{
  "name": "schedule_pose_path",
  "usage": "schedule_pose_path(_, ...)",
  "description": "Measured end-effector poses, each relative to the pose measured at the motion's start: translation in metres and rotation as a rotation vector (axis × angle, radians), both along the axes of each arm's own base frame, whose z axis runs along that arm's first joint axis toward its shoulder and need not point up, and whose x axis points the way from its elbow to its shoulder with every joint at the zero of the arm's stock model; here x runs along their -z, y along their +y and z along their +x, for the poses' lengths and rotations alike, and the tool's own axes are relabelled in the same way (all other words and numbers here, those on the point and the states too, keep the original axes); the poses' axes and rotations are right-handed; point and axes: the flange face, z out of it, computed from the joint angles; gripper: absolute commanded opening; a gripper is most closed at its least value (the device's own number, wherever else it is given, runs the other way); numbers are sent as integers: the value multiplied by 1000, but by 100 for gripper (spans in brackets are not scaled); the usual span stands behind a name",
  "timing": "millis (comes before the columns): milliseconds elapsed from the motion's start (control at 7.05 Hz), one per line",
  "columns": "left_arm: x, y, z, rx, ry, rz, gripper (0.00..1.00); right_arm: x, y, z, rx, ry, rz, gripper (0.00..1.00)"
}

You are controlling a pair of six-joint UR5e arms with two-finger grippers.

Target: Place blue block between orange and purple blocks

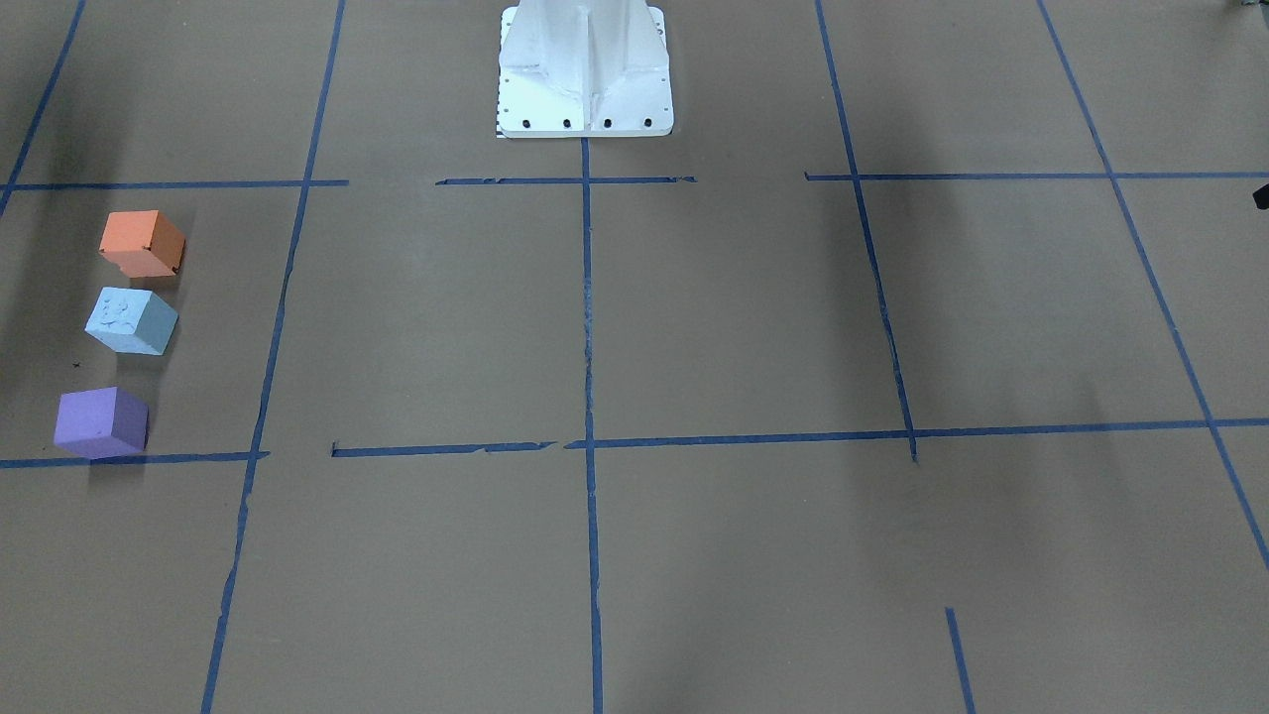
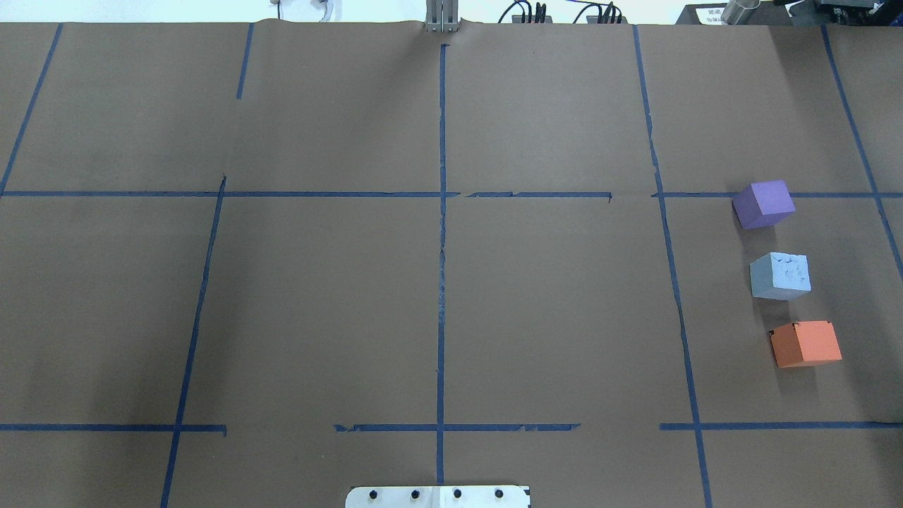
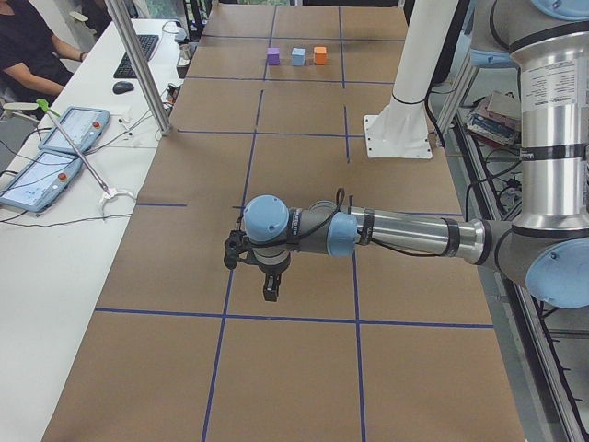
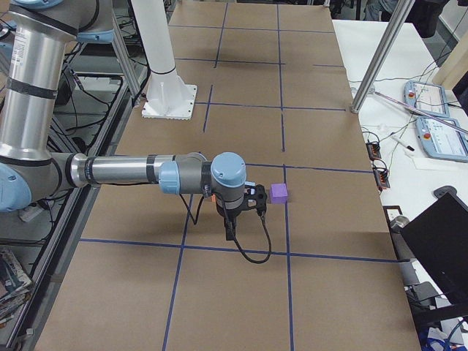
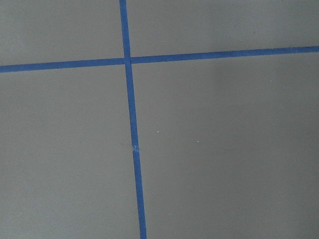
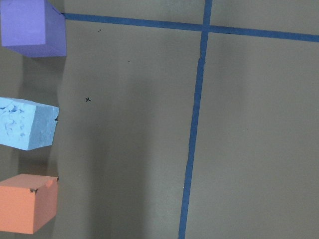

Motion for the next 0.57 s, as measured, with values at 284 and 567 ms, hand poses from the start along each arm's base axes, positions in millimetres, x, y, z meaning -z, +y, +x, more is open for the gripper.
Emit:
schedule_pose_path(284, 4, -1, 0, -1, -3, 9, 100, -1, 0, 0, 0, 0, 0, 100)
schedule_pose_path(567, 10, -5, 1, -3, -3, 21, 100, -1, 0, -1, 2, 2, 1, 100)
